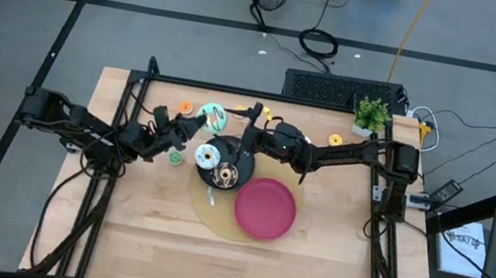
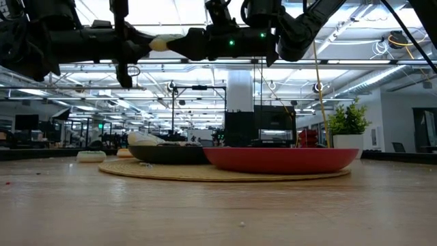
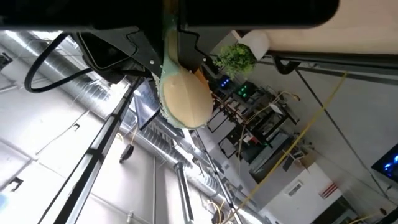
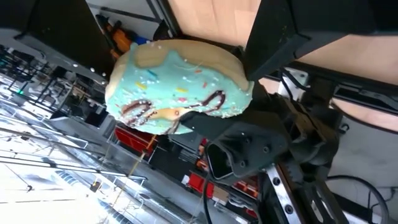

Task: Pick & Place donuts
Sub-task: Put the large blue donut on the black plate

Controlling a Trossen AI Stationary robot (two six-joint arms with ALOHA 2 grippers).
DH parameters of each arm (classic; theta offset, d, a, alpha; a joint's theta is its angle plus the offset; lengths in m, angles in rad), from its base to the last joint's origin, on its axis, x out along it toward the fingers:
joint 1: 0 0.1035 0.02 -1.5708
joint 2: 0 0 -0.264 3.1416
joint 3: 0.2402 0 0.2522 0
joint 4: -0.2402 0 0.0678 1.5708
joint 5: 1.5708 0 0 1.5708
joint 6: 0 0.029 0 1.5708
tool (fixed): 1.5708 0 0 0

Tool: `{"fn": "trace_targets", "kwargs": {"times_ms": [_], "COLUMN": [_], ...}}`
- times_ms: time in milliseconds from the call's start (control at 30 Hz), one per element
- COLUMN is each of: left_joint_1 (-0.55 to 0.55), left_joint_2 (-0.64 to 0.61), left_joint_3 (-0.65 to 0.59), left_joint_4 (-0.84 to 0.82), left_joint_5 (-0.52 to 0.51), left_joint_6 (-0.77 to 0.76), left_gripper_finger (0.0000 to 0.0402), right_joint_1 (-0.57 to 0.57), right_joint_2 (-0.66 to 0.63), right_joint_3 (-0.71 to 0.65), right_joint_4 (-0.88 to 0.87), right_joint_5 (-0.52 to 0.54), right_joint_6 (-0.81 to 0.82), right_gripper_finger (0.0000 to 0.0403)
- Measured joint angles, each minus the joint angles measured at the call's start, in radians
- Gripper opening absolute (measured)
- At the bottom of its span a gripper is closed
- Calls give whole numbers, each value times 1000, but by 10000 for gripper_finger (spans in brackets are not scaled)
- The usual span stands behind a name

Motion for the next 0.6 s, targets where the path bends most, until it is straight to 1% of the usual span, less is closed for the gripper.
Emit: {"fn": "trace_targets", "kwargs": {"times_ms": [333,467,600], "left_joint_1": [0,0,0], "left_joint_2": [1,1,1], "left_joint_3": [1,1,1], "left_joint_4": [-20,-23,-24], "left_joint_5": [2,2,10], "left_joint_6": [0,0,0], "left_gripper_finger": [12,12,12], "right_joint_1": [0,0,0], "right_joint_2": [0,0,0], "right_joint_3": [0,0,0], "right_joint_4": [7,8,7], "right_joint_5": [-4,-6,-7], "right_joint_6": [14,14,14], "right_gripper_finger": [334,314,280]}}
